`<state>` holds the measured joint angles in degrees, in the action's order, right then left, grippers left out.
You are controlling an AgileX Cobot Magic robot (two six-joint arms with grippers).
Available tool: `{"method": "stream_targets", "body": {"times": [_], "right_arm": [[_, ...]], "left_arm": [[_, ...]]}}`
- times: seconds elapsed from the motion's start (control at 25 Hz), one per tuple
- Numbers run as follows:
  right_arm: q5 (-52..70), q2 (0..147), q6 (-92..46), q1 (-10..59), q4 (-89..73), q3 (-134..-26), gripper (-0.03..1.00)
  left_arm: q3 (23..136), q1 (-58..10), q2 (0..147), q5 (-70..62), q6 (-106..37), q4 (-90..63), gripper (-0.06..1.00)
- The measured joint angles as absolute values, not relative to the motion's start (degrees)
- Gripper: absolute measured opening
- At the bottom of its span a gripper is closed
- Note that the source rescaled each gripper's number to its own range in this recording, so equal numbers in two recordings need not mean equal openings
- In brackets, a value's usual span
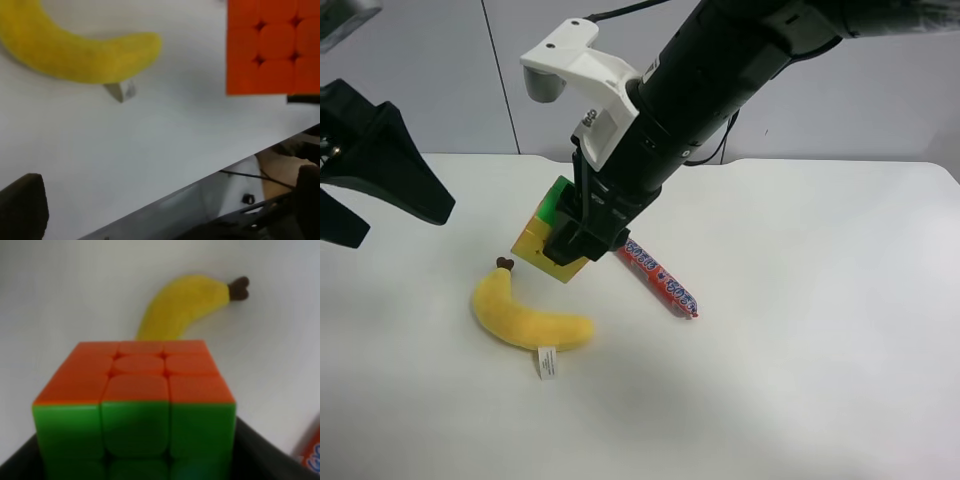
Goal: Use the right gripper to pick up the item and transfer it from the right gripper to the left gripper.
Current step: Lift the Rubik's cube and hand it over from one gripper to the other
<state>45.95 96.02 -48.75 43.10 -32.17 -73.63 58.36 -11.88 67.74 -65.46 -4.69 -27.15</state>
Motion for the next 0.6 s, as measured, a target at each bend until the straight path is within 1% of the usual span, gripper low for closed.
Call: {"method": "stream_targets", "body": {"times": [0.24, 0.6], "right_arm": [[45.74, 96.02, -51.33, 43.1, -35.49, -73.63, 0.0], [44.0, 96.02, -56.11, 43.1, -40.12, -73.63, 0.0]], "left_arm": [[61.09, -11.88, 71.39, -65.29, -5.18, -29.69, 0.97], [61.17, -11.88, 74.71, -65.18, -6.18, -32.56, 0.97]]}}
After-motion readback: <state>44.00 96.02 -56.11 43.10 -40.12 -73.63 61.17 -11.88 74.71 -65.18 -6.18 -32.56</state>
